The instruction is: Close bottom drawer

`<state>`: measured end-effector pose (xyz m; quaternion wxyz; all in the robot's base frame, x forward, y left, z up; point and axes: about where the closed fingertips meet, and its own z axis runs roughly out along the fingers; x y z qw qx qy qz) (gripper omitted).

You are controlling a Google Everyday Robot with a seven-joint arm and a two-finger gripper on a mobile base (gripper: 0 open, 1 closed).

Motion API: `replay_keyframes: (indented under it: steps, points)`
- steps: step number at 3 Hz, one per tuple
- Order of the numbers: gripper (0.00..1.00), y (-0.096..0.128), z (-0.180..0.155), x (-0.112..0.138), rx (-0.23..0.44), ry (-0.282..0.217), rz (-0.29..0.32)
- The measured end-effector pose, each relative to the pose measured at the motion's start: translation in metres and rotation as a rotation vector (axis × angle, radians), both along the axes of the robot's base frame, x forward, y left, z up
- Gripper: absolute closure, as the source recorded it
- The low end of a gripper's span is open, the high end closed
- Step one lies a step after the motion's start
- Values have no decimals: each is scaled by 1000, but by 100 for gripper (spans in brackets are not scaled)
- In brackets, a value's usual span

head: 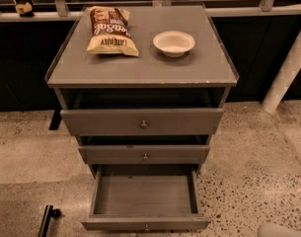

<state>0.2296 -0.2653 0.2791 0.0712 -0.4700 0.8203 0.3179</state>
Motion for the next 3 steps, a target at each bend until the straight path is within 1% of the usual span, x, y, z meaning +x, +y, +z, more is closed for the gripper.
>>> replay_keyframes:
  steps: [1,2,3]
  points:
    - [0,20,-27,4,6,51,-15]
    - [0,22,-29,2,9,58,-14]
    - [0,19,-29,0,9,59,-28]
